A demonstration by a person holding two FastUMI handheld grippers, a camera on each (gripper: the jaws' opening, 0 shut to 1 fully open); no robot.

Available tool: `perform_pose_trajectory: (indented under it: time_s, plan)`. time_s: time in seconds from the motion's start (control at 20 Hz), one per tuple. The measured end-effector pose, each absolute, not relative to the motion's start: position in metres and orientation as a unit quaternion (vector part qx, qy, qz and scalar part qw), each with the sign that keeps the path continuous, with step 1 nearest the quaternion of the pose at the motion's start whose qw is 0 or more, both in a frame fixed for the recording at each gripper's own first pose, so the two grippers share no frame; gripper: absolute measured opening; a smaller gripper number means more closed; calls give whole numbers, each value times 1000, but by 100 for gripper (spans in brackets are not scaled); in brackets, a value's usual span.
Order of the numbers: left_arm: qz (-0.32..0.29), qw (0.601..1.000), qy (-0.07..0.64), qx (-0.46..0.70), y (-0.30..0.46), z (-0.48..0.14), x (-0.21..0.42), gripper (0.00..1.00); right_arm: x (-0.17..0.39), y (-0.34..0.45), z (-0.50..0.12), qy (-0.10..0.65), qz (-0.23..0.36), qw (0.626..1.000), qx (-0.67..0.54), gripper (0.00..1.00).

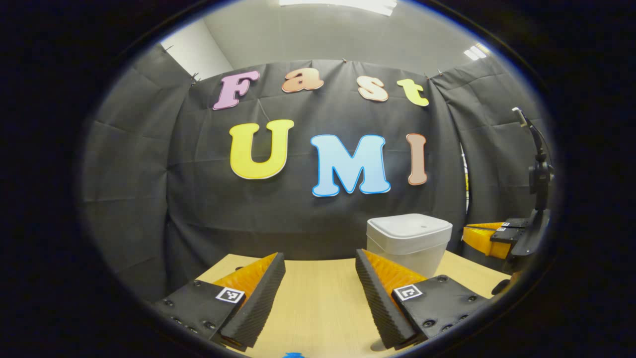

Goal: Press the lid of the desktop garbage bin to open it, pick up the crumpled paper on the desktop and throw it into the bin, then pick up the pop can on the desktop and drop it into the bin, and finally close the garbage bin lid.

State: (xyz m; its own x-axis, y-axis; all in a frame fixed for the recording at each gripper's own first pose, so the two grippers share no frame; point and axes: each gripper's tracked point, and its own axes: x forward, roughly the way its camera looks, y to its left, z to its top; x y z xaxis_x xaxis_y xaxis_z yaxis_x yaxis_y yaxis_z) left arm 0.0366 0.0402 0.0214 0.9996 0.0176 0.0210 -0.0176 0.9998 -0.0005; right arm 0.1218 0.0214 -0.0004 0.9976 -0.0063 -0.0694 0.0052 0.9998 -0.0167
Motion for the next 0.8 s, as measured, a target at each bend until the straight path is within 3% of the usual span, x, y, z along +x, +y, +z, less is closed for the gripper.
perform_pose_trajectory:
  time_s: [0.8]
  plan:
    - [55,998,-1,11,67,18,34,93,235,8,-7,52,2,998,23,0]
